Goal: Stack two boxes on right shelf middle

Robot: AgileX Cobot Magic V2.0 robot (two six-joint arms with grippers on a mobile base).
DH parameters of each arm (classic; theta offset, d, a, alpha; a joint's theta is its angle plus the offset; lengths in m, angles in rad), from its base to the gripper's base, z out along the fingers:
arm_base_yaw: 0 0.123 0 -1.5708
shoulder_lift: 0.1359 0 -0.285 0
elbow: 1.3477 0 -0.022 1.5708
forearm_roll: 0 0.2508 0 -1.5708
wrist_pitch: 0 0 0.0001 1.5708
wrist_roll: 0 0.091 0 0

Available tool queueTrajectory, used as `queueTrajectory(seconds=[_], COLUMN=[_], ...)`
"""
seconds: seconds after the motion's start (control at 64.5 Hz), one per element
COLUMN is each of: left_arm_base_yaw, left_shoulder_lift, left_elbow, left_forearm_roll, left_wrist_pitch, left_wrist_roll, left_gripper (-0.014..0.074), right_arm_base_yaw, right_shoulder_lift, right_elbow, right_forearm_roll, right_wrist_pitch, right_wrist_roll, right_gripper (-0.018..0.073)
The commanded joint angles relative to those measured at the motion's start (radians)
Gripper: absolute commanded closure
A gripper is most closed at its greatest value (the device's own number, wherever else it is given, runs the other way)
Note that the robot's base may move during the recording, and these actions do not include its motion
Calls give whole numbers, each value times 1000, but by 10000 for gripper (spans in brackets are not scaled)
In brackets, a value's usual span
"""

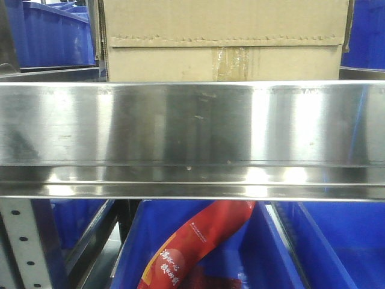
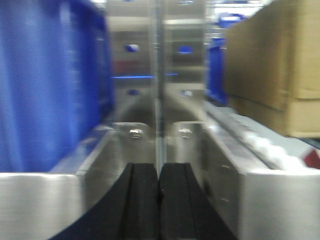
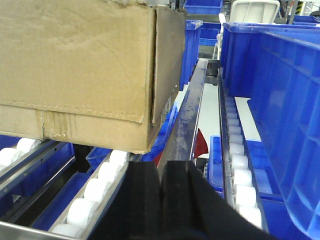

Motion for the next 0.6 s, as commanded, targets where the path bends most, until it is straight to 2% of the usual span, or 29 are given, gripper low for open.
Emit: queueTrajectory(seconds=[0.0, 0.589], left_arm_base_yaw=[41, 48], left_shoulder_lift=[-7, -7], left_elbow=[-1, -1], left_forearm_roll=[-7, -7], left_wrist_pitch=[-34, -36], left_wrist_roll=[3, 3], left_gripper=[708, 708], right_arm_base_yaw=[-4, -4], right_shoulder_lift=[-5, -5], right_elbow=[3, 3], right_forearm_roll=[-4, -4], right_wrist_pitch=[-25, -25], right_wrist_roll=[-6, -6], right_gripper=[721, 721])
